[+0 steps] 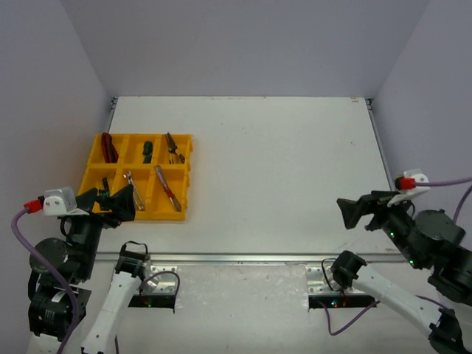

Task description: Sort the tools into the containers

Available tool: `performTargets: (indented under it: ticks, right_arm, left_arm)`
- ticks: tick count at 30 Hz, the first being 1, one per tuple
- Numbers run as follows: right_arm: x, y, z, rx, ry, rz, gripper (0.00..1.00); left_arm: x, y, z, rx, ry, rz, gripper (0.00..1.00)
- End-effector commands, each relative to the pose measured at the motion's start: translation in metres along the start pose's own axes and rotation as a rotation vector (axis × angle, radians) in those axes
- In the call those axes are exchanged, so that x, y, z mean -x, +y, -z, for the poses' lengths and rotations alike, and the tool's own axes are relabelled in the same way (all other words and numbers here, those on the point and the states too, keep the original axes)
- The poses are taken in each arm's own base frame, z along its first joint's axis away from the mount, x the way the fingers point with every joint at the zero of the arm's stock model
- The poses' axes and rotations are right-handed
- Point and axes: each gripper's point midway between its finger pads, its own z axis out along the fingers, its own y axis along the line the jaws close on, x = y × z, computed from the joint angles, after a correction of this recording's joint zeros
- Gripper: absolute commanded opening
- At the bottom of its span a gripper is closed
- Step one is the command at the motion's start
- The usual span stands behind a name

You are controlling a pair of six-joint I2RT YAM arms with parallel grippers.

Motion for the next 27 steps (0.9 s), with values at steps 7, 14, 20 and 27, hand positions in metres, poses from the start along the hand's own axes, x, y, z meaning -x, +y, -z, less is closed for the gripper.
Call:
performTargets:
  ticks: [7,14,20,27]
  right_arm:
    - [-0.004,-0.013,0.033,0.002,0.085,0.017,0.99]
    - [-0.020,-0.028,0.006,-0.146,0.127,0.087,0.99]
    - [-0.023,-0.040,-0.012,-0.268,0.109,0.110,0.99]
    - [-0.021,-0.046,-0.016,-0.300,0.078,0.129,0.99]
  left_arm:
    - [-0.010,-0.003,0.002,-0.024,0.006,0.045,1.00]
    - [-0.021,-0.002,0.001,-0.019,0.041,0.055,1.00]
    - [-0.022,-0.001,0.000,-0.011,0.044,0.057,1.00]
    - [-0.022,0.004,0.003,0.013,0.037,0.070,1.00]
